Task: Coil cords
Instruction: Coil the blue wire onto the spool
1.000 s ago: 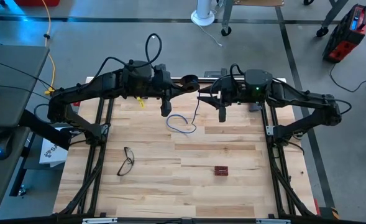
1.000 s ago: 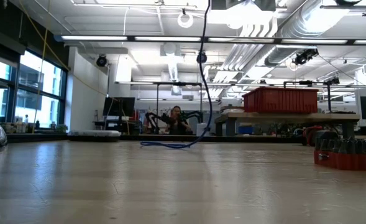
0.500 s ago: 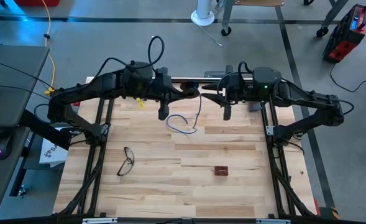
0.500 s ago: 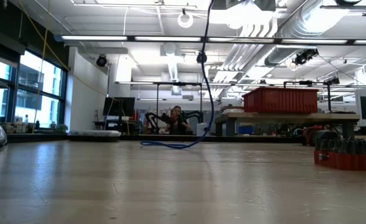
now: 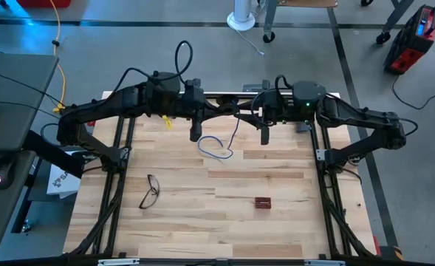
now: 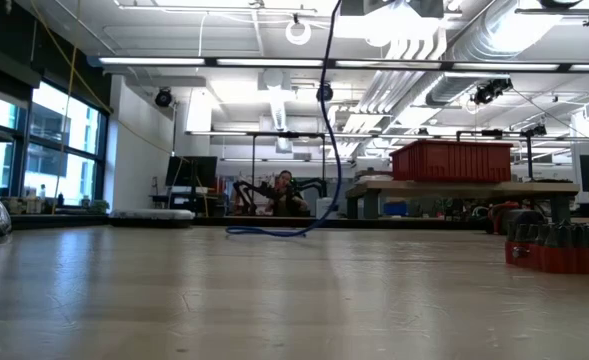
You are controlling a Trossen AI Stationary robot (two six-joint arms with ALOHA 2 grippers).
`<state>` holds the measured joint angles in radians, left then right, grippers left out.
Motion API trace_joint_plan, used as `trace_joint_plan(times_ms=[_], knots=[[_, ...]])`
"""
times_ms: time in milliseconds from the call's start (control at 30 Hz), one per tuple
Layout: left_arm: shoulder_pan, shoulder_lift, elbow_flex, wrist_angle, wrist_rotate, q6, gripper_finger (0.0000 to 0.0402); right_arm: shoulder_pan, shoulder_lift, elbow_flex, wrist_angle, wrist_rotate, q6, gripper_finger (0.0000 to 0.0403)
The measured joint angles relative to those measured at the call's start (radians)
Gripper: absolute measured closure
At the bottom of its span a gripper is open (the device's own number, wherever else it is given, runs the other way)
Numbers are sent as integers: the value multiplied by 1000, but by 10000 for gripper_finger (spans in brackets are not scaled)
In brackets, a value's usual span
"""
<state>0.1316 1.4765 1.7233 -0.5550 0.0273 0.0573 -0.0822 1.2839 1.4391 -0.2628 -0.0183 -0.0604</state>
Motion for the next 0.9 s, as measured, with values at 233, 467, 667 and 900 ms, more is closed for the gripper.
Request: trace_joint_plan(times_ms=[233, 467, 667, 900], knots=[[5, 0, 0, -6, -2, 0, 401, -1, 0, 0, 15, -13, 0, 344], [5, 0, 0, -2, 0, -10, 401, -1, 0, 0, 12, -12, 0, 397], [6, -7, 0, -4, -17, -29, 382, 0, -1, 0, 11, -1, 18, 401], [7, -77, 0, -175, -151, -61, 323, -7, -27, 0, 38, 16, 63, 402]])
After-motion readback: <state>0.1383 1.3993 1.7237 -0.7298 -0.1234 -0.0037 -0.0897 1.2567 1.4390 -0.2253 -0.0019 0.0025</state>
